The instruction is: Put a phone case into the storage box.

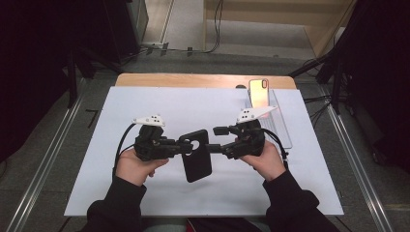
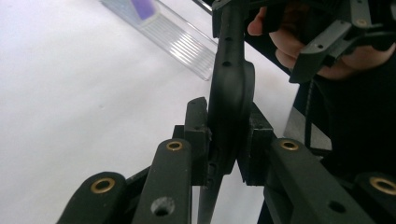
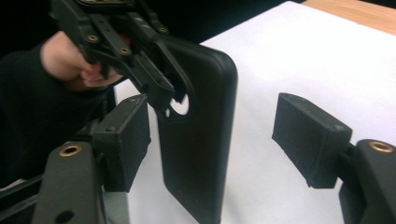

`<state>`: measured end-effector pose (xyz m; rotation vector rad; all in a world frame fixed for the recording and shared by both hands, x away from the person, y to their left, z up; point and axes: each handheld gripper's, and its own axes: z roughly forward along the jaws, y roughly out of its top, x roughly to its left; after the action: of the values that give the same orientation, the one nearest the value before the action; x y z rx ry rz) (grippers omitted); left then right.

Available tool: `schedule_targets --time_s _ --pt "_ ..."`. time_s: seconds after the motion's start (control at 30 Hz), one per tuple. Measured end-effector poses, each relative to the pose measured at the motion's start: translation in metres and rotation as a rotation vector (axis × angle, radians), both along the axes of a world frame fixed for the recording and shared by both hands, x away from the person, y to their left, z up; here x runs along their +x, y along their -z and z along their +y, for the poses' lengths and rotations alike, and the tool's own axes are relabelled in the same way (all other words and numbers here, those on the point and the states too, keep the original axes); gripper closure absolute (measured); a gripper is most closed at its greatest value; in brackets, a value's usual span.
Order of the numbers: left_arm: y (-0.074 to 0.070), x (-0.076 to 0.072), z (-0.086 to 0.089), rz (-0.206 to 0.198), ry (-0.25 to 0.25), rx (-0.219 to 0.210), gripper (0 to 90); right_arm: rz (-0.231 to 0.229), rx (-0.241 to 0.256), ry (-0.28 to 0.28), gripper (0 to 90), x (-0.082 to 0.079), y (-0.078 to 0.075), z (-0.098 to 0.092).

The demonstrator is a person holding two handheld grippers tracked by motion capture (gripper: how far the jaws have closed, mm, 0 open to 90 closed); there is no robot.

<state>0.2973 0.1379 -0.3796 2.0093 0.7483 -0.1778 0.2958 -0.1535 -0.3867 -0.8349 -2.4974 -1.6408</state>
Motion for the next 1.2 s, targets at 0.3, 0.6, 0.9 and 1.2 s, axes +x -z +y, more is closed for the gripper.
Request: schedule_targets --time_s 0.3,0.6,0.9,1.2 --pt "-0.002 0.000 0.004 0.023 -0.110 0.002 76.9 -0.036 -0.034 0.072 0.0 -0.004 0.008 0.008" --pt "-0.004 -0.001 0.002 0.040 -0.188 0.014 76.9 -0.064 -0.078 0.188 0.0 -0.014 0.015 0.021" --pt "-0.001 -0.003 -0.003 0.022 -0.240 0.037 76.9 -0.058 -0.088 0.277 0.0 -0.019 0.026 0.035" --pt "0.002 -0.005 -0.014 0.007 -0.264 0.051 76.9 -0.054 -0.087 0.359 0.0 -0.025 0.035 0.046"
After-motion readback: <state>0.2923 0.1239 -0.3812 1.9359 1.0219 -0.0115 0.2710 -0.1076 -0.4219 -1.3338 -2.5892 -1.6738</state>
